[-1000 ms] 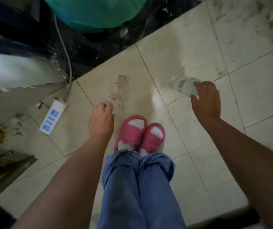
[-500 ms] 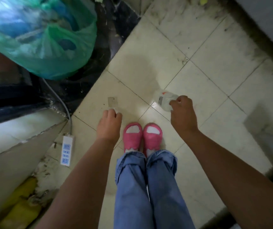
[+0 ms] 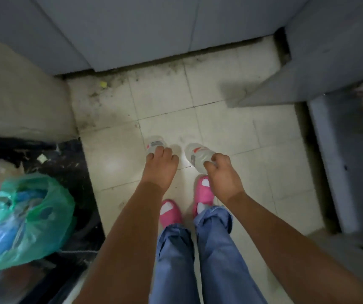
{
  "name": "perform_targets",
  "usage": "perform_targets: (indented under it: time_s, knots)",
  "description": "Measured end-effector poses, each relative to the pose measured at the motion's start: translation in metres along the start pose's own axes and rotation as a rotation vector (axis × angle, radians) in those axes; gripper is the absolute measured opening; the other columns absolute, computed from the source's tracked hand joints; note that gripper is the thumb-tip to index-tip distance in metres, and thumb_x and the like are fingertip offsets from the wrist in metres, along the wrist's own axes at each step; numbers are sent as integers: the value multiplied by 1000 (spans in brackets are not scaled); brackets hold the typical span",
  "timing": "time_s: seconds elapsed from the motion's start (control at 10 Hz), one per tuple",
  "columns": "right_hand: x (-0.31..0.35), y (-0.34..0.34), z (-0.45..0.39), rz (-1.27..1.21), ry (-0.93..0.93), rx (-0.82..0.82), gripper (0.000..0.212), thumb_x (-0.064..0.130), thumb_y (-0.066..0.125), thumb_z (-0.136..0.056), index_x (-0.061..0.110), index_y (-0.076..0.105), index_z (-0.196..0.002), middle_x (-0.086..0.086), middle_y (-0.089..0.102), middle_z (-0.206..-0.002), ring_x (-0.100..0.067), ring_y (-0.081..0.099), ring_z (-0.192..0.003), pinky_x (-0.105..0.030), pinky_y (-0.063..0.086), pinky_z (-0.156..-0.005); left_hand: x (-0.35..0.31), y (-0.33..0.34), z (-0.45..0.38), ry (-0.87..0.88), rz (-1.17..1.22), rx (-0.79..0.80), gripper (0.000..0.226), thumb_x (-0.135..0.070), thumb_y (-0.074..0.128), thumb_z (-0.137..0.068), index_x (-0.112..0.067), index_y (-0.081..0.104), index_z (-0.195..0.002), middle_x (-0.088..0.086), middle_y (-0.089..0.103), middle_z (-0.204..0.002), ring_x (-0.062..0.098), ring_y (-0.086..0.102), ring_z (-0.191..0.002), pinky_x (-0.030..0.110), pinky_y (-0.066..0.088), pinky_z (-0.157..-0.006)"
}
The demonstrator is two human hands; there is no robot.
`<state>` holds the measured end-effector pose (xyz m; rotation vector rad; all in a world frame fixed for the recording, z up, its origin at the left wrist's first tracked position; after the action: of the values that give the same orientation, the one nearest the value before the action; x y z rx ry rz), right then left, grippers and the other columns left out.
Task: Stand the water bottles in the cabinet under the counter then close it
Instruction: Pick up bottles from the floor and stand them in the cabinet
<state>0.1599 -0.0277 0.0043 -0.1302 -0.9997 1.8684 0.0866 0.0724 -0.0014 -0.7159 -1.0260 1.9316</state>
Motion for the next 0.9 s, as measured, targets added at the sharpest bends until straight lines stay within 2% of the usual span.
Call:
perform_targets:
  time_s: [0.1, 0.2, 0.3, 0.4, 0.5, 0.6, 0.7, 0.9]
  knots:
    - [-53, -42, 28, -116, 95, -83, 31, 9, 34, -99, 7, 48, -126, -19, 41, -133, -35, 42, -120, -42, 41, -100, -75, -34, -22, 204, -74, -68, 43, -8, 88, -10, -11, 66, -47, 5, 65, -52, 23, 66, -49, 21, 50, -40]
    - [-128, -74, 56, -232, 238, -103, 37, 2, 44, -93, 8, 45, -130, -16, 35, -138, -31, 40, -123, -38, 46, -98, -146, -77, -34, 238, -241, 149, 42, -5, 87, -39, -1, 71, -77, 16, 69, -81, 32, 67, -80, 30, 56, -59]
    - [-204, -100, 79, -263, 333, -137, 37, 0, 44, -92, 5, 47, -128, -16, 38, -136, -29, 40, -123, -35, 47, -96, -226, -69, -53, 379, -258, 239, 36, -2, 51, -86, -1, 49, -122, 16, 47, -128, 30, 39, -125, 36, 44, -92]
    - [-274, -129, 100, -298, 381, -231, 29, -5, 43, -91, 0, 56, -117, -21, 47, -125, -36, 48, -115, -36, 47, -86, -315, -77, -79, 480, -318, 218, 34, -1, 46, -88, -3, 47, -122, 14, 45, -130, 28, 36, -126, 33, 44, -91]
    - [-343, -144, 116, -337, 461, -271, 33, -5, 45, -89, 0, 54, -120, -19, 44, -130, -33, 43, -121, -30, 44, -79, -390, -76, -103, 576, -380, 181, 34, 0, 46, -88, -2, 47, -122, 14, 45, -129, 28, 37, -125, 32, 44, -92]
    - [-413, -157, 122, -366, 572, -299, 30, 4, 37, -96, 5, 50, -123, -16, 41, -130, -30, 43, -117, -33, 42, -91, -456, -80, -132, 631, -408, 149, 36, 0, 45, -89, -2, 47, -124, 15, 45, -130, 28, 37, -126, 34, 44, -94]
    - [-473, -169, 110, -367, 623, -343, 32, 4, 40, -95, 6, 50, -125, -15, 42, -130, -30, 46, -114, -31, 43, -92, -515, -79, -166, 708, -431, 120, 35, -4, 44, -91, -3, 47, -126, 14, 46, -129, 27, 39, -124, 33, 44, -93]
    - [-560, -173, 62, -426, 705, -492, 39, 2, 49, -90, 8, 52, -129, -16, 47, -127, -30, 44, -121, -27, 43, -96, -607, -62, -232, 839, -384, 53, 30, -6, 48, -90, 0, 50, -119, 16, 47, -125, 29, 41, -122, 34, 44, -92]
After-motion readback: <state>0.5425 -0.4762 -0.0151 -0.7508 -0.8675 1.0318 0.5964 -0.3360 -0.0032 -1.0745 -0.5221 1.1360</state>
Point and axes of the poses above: each hand's wrist, its own z-axis away from the middle knuckle, its own y-axis out of the palm, x = y × z, the point moved 10 cm from there along -z, towards the middle knuckle
